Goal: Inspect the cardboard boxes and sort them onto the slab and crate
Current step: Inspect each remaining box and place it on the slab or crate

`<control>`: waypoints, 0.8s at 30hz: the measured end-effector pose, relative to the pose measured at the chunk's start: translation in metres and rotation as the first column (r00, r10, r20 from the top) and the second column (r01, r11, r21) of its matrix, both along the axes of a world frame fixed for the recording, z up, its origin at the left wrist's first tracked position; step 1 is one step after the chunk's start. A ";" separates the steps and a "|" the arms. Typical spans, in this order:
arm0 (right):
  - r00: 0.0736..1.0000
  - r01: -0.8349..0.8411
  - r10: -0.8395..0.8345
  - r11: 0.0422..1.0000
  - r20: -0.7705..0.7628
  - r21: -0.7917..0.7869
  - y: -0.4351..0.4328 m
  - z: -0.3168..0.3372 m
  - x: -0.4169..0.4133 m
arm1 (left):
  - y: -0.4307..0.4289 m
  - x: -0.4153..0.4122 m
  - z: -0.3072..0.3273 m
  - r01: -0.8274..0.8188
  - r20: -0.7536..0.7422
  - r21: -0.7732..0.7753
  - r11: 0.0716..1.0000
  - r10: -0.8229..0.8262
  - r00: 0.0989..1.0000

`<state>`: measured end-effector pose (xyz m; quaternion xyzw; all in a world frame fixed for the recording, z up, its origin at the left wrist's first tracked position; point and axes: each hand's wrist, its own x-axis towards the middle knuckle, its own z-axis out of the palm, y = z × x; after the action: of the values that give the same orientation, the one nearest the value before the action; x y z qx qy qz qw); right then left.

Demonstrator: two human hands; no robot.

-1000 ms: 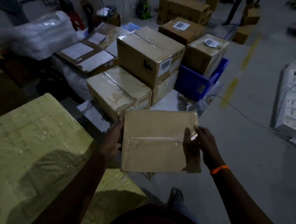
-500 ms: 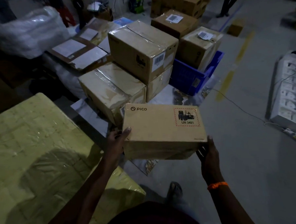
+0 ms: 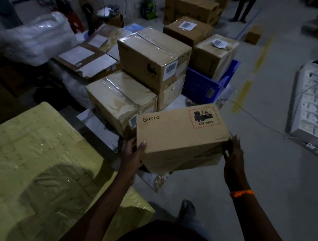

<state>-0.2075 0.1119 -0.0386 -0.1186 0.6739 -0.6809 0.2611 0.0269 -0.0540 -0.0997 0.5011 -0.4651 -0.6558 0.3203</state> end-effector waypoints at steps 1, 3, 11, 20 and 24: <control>1.000 -0.016 0.016 1.000 -0.014 0.002 -0.003 0.007 -0.003 | -0.001 0.000 -0.002 -0.009 -0.034 0.029 1.000 0.010 0.999; 0.996 -0.069 0.069 0.998 -0.055 0.016 -0.013 0.022 -0.004 | -0.006 0.005 -0.004 -0.043 -0.074 0.110 0.993 0.051 0.996; 0.874 -0.248 0.275 0.961 -0.401 0.118 -0.058 0.035 0.041 | -0.019 0.077 -0.009 -0.067 0.157 -0.171 0.983 0.095 0.983; 0.962 -0.252 0.274 0.883 -0.001 0.397 -0.063 0.034 -0.010 | -0.017 0.054 0.014 0.196 0.354 -0.374 0.906 -0.056 0.933; 0.978 -0.207 0.175 0.852 0.110 0.481 -0.044 0.024 -0.032 | -0.021 0.033 0.025 0.193 0.361 -0.343 0.919 -0.061 0.931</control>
<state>-0.2395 0.0682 -0.0149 -0.0936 0.8008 -0.4619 0.3697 0.0594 -0.0745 -0.0748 0.5057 -0.6617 -0.4777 0.2796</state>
